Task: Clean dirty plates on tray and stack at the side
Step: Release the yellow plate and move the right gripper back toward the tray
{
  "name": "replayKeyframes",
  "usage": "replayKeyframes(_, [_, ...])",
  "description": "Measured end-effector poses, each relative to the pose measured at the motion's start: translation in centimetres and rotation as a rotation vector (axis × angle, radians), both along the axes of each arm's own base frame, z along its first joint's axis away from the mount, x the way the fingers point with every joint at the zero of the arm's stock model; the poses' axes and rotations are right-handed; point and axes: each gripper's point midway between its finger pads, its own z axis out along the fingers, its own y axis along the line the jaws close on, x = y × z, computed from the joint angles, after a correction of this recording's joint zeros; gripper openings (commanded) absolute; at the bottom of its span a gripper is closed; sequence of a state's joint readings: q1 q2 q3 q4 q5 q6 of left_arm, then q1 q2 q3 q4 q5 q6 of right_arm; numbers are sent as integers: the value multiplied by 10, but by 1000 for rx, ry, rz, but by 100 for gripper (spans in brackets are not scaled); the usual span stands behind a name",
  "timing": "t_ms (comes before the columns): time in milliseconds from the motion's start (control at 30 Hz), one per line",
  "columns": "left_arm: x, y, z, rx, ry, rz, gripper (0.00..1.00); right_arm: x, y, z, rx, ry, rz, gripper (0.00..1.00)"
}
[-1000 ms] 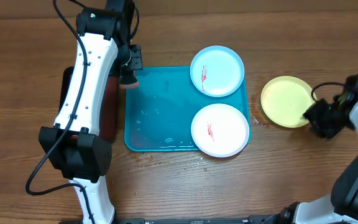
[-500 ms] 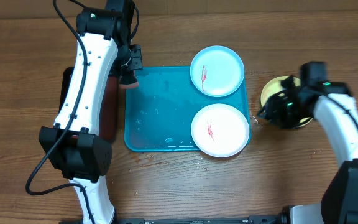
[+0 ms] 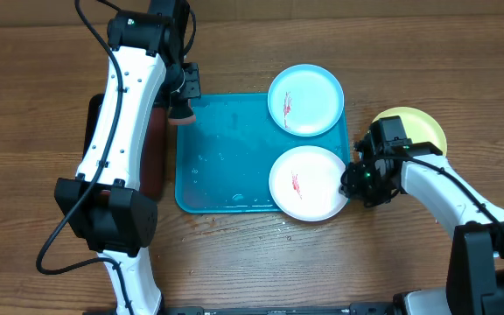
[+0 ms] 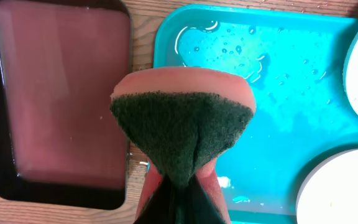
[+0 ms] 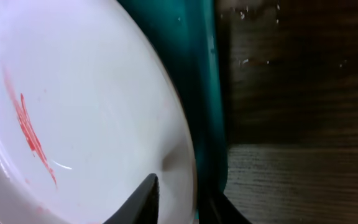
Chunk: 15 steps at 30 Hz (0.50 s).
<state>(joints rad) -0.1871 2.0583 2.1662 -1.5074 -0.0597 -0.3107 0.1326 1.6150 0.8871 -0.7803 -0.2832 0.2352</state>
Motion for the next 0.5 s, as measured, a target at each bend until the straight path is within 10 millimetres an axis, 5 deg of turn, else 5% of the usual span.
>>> replayKeyframes(233, [0, 0, 0, 0, 0, 0, 4, 1, 0, 0, -2, 4, -21, 4])
replayKeyframes(500, [0, 0, 0, 0, -1, 0, 4, -11, 8, 3, 37, 73, -65, 4])
